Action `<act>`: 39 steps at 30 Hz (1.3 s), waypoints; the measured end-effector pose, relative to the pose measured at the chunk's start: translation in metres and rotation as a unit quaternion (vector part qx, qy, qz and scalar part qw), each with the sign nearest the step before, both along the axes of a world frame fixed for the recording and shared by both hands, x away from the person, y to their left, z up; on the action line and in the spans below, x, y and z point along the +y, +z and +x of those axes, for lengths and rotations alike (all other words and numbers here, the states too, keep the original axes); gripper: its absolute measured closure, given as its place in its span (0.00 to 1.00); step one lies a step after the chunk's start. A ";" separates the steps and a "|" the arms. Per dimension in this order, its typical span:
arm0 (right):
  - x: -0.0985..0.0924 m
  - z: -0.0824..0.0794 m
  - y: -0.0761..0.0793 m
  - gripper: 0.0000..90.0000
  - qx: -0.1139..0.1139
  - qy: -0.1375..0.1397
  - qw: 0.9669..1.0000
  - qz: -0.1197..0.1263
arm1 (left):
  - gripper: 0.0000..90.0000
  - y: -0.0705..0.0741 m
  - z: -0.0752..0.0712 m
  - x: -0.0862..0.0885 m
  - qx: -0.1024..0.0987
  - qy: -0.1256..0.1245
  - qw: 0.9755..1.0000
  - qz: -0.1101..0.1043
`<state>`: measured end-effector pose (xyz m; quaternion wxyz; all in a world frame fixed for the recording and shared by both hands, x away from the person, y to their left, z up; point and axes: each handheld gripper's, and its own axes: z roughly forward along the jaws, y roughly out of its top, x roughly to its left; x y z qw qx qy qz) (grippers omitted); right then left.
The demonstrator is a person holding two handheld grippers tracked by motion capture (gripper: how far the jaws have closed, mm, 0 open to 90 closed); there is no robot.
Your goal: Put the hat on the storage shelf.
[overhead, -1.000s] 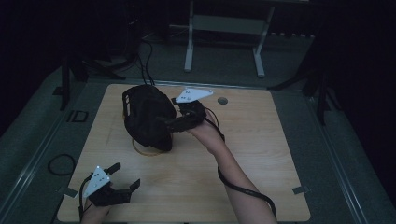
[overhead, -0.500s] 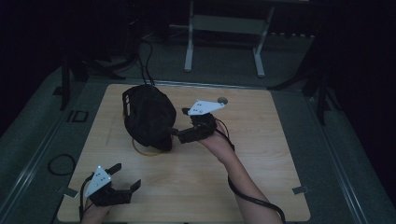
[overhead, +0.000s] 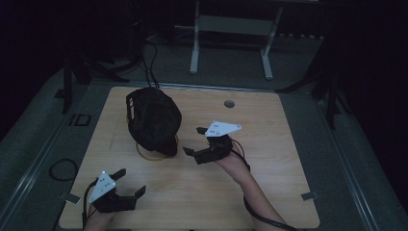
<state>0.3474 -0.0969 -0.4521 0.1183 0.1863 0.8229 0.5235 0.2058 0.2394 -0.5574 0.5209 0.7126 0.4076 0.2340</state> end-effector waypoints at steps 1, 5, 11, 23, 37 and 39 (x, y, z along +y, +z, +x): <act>-0.002 -0.001 -0.003 0.15 0.002 0.002 1.000 -0.002 | 0.03 0.000 0.000 0.000 0.003 0.000 1.000 0.000; -0.009 -0.007 -0.015 0.15 0.002 -0.003 1.000 -0.005 | 0.03 0.000 0.000 -0.001 0.002 0.000 1.000 0.004; -0.023 -0.013 -0.036 0.15 0.007 -0.011 1.000 -0.002 | 0.03 0.000 0.001 -0.001 0.002 0.001 1.000 0.005; -0.051 -0.034 -0.067 0.16 0.028 -0.001 1.000 -0.009 | 0.03 -0.001 0.001 -0.002 0.005 0.001 1.000 0.008; -0.088 -0.059 -0.088 0.16 0.042 -0.017 0.999 -0.025 | 0.03 0.000 0.000 -0.001 0.005 0.002 1.000 0.005; -0.095 -0.062 -0.089 0.16 0.044 -0.023 0.998 -0.024 | 0.03 0.000 0.000 -0.002 0.005 0.002 1.000 0.007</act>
